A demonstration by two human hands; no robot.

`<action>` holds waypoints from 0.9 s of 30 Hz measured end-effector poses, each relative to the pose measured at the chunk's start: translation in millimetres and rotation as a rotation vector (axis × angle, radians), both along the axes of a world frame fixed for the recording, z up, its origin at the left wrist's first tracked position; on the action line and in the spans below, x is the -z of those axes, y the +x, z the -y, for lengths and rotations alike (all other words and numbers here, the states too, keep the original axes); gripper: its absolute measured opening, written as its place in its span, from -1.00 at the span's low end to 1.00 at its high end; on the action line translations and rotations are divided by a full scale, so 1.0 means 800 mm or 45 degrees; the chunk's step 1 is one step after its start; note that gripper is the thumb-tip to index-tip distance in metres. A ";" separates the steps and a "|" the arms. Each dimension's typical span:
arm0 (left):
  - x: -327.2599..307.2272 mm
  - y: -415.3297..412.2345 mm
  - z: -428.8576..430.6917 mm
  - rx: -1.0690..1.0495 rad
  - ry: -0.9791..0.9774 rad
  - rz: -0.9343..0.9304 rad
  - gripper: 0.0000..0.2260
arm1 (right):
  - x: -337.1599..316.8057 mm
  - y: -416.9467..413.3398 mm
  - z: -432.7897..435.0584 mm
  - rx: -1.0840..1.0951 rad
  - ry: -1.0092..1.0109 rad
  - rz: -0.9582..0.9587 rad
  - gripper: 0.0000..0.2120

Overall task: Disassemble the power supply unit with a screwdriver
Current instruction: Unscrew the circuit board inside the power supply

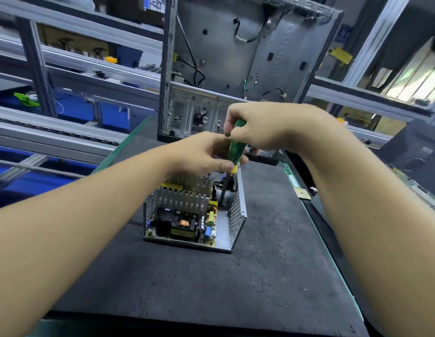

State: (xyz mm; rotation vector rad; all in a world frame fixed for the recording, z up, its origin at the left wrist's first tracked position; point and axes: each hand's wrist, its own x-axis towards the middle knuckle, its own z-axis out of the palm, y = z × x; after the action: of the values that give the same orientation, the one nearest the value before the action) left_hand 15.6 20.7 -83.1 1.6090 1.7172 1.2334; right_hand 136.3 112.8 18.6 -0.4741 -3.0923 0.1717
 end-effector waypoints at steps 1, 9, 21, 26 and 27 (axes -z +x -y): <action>0.001 -0.001 0.000 0.008 -0.005 0.022 -0.72 | 0.001 0.000 0.000 0.006 -0.008 0.006 -0.87; 0.002 0.002 -0.006 -0.120 0.050 -0.215 -0.73 | 0.007 -0.004 0.005 0.216 0.271 -0.136 -0.52; 0.000 0.000 0.002 -0.061 0.029 -0.105 -0.73 | -0.003 -0.001 0.012 0.033 0.107 0.039 -0.83; 0.001 0.002 -0.003 -0.132 0.018 -0.292 -0.85 | 0.004 -0.005 0.010 0.245 0.311 -0.091 -0.45; 0.002 0.001 -0.005 -0.158 0.017 -0.321 -0.81 | 0.007 -0.007 0.008 0.213 0.320 -0.092 -0.49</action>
State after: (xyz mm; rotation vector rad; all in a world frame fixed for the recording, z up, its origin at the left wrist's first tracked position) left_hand 16.7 24.5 -84.6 1.7508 1.9928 1.1385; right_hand 130.3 106.0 13.2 -0.6922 -2.9280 -0.1942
